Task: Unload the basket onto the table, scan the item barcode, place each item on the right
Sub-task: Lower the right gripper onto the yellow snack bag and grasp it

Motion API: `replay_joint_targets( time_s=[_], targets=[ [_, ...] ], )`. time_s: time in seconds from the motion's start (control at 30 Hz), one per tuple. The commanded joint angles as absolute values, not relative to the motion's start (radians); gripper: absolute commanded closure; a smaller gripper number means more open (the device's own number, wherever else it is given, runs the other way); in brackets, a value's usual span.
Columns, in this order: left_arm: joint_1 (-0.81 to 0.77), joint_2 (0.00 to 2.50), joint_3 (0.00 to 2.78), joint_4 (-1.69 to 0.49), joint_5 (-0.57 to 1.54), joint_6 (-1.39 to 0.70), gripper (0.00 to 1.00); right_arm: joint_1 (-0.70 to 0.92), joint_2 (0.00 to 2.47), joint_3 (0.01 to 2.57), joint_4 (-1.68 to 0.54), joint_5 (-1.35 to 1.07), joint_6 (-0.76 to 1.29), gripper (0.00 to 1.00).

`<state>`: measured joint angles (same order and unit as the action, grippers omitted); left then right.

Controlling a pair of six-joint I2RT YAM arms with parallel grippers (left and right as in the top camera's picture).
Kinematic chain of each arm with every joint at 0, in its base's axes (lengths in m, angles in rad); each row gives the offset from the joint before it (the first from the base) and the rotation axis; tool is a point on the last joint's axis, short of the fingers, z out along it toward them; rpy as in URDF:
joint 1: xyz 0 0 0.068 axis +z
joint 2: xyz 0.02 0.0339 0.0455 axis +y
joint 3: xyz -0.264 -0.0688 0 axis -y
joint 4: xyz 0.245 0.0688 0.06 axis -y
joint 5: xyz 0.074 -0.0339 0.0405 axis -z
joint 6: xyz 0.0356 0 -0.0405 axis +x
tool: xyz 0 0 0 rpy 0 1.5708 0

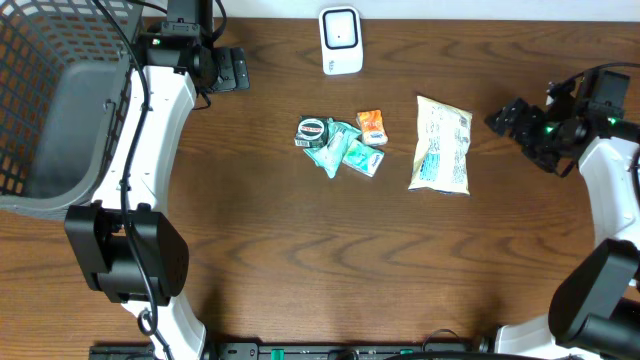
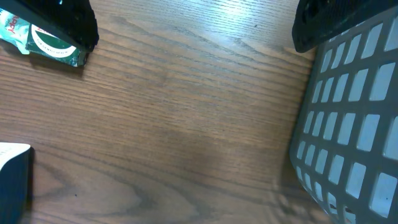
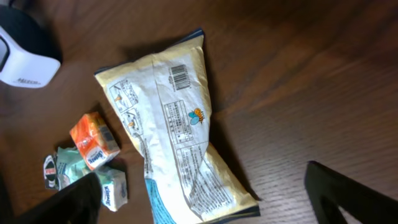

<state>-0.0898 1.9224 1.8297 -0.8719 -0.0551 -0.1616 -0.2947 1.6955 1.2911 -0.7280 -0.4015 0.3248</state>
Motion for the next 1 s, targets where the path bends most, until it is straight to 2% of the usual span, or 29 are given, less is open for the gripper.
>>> replay_joint_targets(
  time_s=[0.0, 0.03, 0.07, 0.1, 0.2, 0.27, 0.57, 0.77, 0.97],
  targets=[
    [-0.090, 1.902, 1.842, -0.875, -0.065, -0.178, 0.02, -0.279, 1.760, 1.261, -0.718, -0.427, 0.326, 0.18],
    [-0.090, 1.902, 1.842, -0.875, -0.064, -0.178, 0.02, -0.271, 1.781, 1.260, -0.719, -0.434, 0.326, 0.30],
    [-0.090, 1.902, 1.842, -0.875, -0.064, -0.178, 0.02, -0.261, 1.800, 1.260, -0.719, -0.433, 0.325, 0.53],
    [-0.090, 1.902, 1.842, -0.875, -0.064, -0.178, 0.02, -0.250, 1.814, 1.260, -0.719, -0.430, 0.323, 0.69],
    [-0.090, 1.902, 1.842, -0.875, -0.065, -0.178, 0.02, -0.212, 1.842, 1.260, -0.712, -0.410, 0.317, 0.88],
    [-0.090, 1.902, 1.842, -0.875, -0.064, -0.178, 0.02, -0.181, 1.842, 1.262, -0.701, -0.373, 0.317, 0.97],
    [-0.090, 1.902, 1.842, -0.875, -0.064, -0.178, 0.02, -0.080, 1.842, 1.280, -0.659, -0.280, 0.353, 0.99],
    [-0.090, 1.902, 1.842, -0.875, -0.065, -0.178, 0.02, -0.009, 1.851, 1.280, -0.641, -0.135, 0.389, 0.99],
    [-0.090, 1.902, 1.842, -0.875, -0.065, -0.178, 0.02, 0.041, 1.885, 1.267, -0.631, -0.125, 0.389, 0.99]
  ],
)
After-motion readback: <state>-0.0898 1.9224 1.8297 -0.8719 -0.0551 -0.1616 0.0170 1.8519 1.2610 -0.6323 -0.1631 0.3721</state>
